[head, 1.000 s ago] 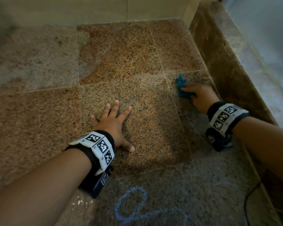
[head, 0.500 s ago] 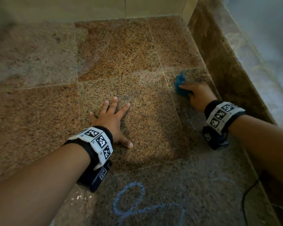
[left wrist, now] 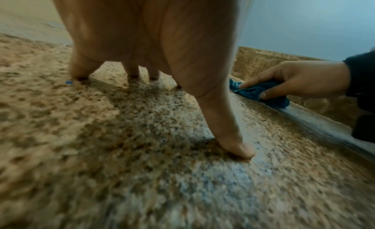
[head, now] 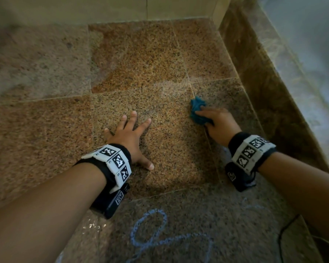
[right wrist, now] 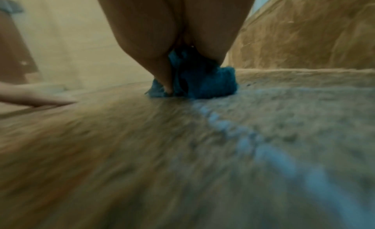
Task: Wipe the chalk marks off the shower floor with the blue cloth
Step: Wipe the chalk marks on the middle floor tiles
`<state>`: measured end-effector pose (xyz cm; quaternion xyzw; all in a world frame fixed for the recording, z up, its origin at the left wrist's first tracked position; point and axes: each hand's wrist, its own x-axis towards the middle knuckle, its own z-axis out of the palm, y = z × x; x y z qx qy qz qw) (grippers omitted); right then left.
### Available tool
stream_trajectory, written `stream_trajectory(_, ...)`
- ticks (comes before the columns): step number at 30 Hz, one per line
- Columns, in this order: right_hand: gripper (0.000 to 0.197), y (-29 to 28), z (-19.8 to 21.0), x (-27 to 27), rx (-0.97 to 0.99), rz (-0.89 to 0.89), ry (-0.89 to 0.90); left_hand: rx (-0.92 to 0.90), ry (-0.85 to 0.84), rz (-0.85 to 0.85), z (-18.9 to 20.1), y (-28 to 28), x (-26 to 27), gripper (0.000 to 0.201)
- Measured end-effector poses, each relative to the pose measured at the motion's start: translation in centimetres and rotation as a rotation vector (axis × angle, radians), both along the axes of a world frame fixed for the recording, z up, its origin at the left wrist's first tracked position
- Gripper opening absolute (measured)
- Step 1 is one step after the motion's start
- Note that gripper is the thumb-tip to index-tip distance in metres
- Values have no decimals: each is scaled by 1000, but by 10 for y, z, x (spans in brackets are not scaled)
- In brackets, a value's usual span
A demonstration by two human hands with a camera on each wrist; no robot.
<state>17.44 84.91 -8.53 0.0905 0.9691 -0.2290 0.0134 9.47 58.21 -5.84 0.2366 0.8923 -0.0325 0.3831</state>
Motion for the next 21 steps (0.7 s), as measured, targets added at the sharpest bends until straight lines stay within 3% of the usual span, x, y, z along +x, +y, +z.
stream_trajectory(3, 45, 17, -7, -6, -1, -18, -10, 5, 6, 0, 1, 0, 0, 139)
stream_trajectory(7, 47, 44, 3, -10, -17, -411, -88, 11, 9, 0, 2, -1, 1, 138)
stream_trajectory(8, 47, 41, 5, -9, -19, -441, -113, 11, 10, 1, 2, -1, 0, 138)
stream_trajectory(10, 48, 19, 9, -3, -2, -344, -107, 13, 12, 0, 2, -1, 0, 138)
stream_trajectory(13, 49, -21, 6, 16, 37, -37, -73, 15, 10, 1, 1, -1, 0, 138)
stream_trajectory(16, 51, -23, 5, 24, 4, 151, -98, 16, 13, -1, 1, -2, 1, 138)
stream_trajectory(18, 45, -2, 0, 16, -59, 57, 7, 17, 19, -1, 2, -2, 1, 138)
stream_trajectory(21, 44, 27, 10, 6, -80, -346, -26, 14, 21, -4, 3, -1, 1, 137)
